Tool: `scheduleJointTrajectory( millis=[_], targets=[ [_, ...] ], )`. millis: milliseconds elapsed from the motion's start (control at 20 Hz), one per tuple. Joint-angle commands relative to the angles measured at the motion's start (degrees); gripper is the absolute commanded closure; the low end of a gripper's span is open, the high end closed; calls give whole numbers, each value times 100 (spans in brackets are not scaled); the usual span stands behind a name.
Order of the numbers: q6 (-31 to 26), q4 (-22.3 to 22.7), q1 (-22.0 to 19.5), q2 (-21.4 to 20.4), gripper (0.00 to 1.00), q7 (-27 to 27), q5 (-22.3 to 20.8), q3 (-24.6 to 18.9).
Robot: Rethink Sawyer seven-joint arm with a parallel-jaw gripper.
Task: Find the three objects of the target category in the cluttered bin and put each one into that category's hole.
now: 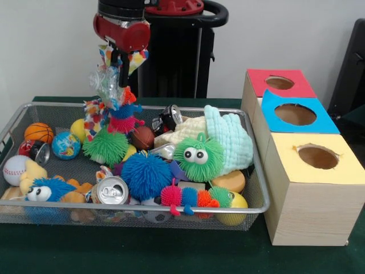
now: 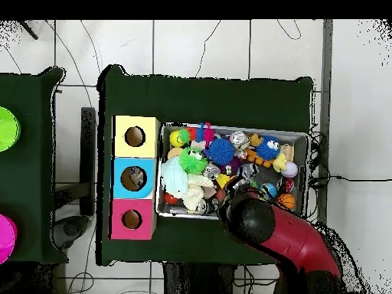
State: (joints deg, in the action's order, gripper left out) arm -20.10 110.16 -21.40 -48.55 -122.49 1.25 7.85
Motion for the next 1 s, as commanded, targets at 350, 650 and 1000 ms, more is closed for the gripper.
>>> scheduleJointTrajectory(
  millis=[350, 650, 1000],
  targets=[
    [-707, -57, -51, -369, 100, -115, 212, -316],
    [-185, 34, -604, -169, 100, 241, -10, -708],
    [-91, 3, -393, -64, 100, -142, 2, -699]
  ],
)
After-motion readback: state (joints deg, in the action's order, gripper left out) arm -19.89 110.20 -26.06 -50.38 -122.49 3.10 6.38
